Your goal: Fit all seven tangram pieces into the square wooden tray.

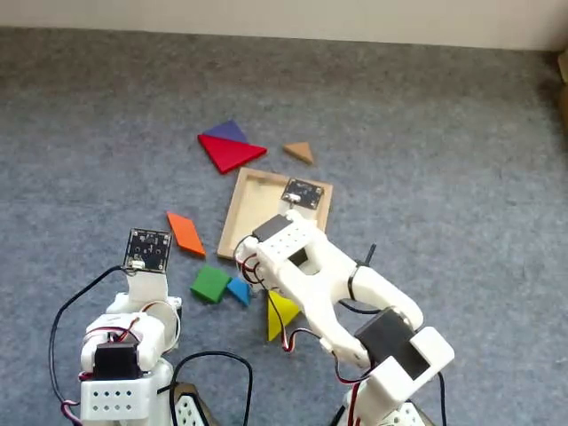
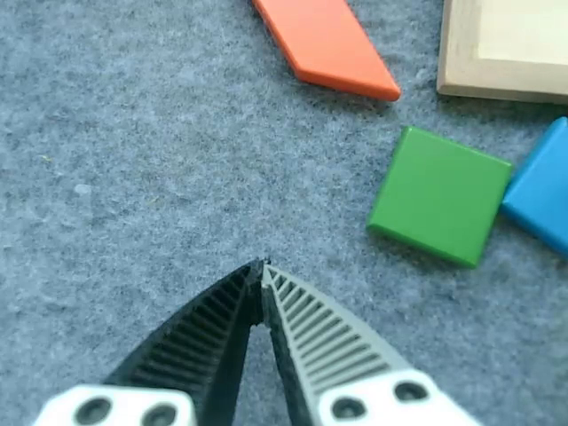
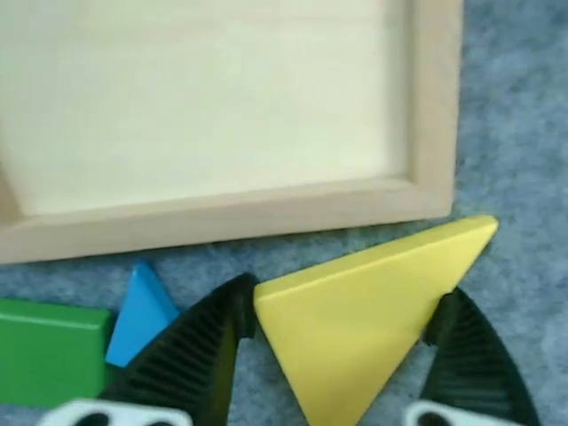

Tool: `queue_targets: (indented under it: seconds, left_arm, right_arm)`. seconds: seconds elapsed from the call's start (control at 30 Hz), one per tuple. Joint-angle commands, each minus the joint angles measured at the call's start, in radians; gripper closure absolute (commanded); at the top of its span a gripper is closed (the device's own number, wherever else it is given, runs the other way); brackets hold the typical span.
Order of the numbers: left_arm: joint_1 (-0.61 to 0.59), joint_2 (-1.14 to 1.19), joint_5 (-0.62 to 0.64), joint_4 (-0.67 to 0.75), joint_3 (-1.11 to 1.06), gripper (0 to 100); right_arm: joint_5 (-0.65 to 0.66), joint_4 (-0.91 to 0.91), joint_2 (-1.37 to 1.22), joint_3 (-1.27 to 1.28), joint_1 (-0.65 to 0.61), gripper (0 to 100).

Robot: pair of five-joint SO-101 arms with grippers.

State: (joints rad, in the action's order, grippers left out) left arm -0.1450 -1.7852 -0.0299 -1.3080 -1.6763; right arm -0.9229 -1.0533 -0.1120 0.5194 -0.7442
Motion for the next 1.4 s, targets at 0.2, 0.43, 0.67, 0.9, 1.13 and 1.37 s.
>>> queue_targets:
  seconds: [0.2, 0.43, 0.67, 0.9, 1.13, 1.37]
  left_arm:
    - [-0.007, -0.007, 0.005, -0.005, -0.019, 100]
    - [-0.007, -0.007, 0.005, -0.005, -0.019, 100]
    - [-0.007, -0.007, 0.005, -0.005, -0.019, 100]
    - [-0.007, -0.007, 0.005, -0.005, -0.019, 100]
    - [-0.007, -0.007, 0.005, -0.005, -0.019, 100]
    - [-0.007, -0.007, 0.005, -0.005, -0.019, 100]
  right_arm:
    - [0.075, -0.104, 0.010, -0.028, 0.033, 77.7]
    - [0.190, -0.246, 0.012, -0.061, 0.028, 77.8]
    - [0.305, -0.404, 0.012, -0.170, 0.033, 77.8]
    - [0.393, -0.521, 0.012, -0.357, 0.035, 77.8]
    - [0.436, -0.561, 0.012, -0.415, 0.035, 77.8]
    - [0.431, -0.579, 0.249, -0.358, 0.030, 77.8]
